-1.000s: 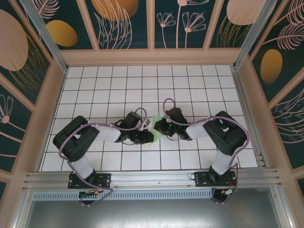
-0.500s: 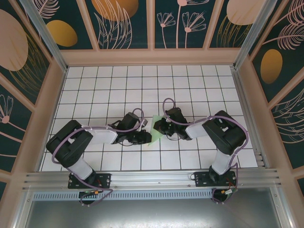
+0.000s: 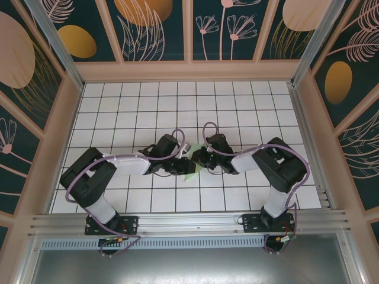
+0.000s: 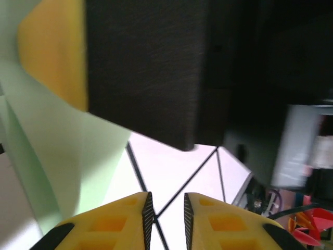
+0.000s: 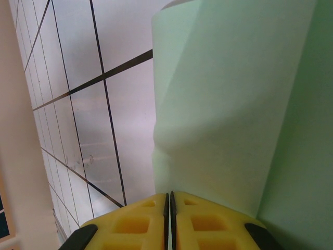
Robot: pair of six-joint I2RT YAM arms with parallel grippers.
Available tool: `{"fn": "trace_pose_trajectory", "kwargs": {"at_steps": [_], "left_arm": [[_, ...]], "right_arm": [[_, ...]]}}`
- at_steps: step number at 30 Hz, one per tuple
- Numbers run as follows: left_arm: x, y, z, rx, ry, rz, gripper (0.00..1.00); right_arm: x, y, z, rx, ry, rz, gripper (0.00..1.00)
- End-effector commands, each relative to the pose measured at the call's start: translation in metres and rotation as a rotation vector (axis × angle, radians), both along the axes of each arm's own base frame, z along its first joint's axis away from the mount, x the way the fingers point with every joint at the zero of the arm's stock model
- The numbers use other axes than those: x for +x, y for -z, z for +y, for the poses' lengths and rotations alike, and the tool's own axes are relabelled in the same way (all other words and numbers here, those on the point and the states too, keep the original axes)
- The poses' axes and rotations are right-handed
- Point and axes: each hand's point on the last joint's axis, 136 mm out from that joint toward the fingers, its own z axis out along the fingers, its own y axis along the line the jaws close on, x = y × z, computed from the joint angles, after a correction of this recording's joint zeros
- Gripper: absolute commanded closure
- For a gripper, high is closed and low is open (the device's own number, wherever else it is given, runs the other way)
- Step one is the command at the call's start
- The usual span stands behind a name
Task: Fold a paper plane with a square sheet of paper (pick it up from the middle)
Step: Fourth fold the wing at the center of the table.
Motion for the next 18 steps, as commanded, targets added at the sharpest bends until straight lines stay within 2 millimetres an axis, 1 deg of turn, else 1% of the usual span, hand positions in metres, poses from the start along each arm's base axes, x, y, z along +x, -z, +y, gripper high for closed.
{"fn": "trace_pose_trajectory", "kwargs": {"at_steps": [1, 3, 10, 18], "left_arm": [[0.000, 0.018, 0.008, 0.082, 0.005, 0.005, 0.75], [-0.002, 0.029, 0.014, 0.124, 0.002, 0.013, 0.75], [-0.011, 0.051, 0.035, 0.227, -0.011, 0.023, 0.77], [-0.020, 0.055, 0.045, 0.245, -0.013, 0.031, 0.78]], "right_arm": [[-0.027, 0.061, -0.037, -0.207, 0.041, 0.155, 0.86], [-0.028, 0.061, -0.037, -0.209, 0.040, 0.156, 0.86], [-0.029, 0.063, -0.039, -0.216, 0.043, 0.161, 0.86], [-0.030, 0.064, -0.040, -0.222, 0.043, 0.164, 0.86]]}}
